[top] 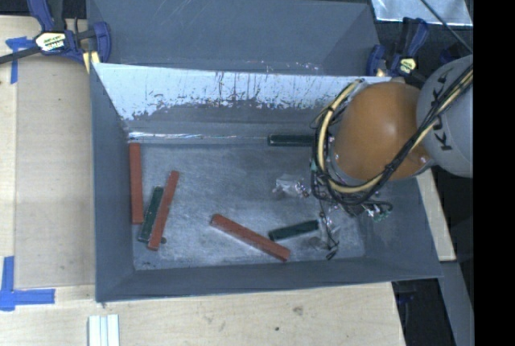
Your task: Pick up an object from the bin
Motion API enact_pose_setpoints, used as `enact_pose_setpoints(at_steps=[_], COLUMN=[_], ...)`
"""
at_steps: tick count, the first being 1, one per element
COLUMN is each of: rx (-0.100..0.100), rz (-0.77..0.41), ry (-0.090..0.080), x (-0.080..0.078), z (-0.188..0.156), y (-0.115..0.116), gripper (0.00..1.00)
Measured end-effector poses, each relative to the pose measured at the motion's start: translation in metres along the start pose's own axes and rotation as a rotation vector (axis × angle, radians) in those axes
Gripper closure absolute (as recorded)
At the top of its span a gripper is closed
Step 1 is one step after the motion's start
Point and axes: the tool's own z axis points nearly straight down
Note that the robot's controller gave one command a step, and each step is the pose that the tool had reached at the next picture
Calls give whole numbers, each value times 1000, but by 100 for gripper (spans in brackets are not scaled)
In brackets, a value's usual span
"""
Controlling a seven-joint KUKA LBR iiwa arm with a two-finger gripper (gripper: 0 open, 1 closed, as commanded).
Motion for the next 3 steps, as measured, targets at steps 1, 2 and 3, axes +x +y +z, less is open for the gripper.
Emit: enact_pose_setpoints(at_steps=[1, 2, 3], rx=[3, 5, 7], rz=[-138, -138, -168], ry=[-2, -6, -9], x=[16, 14, 7], z=[32, 31, -106], y=[-5, -5, -13], gripper=[0, 100, 100])
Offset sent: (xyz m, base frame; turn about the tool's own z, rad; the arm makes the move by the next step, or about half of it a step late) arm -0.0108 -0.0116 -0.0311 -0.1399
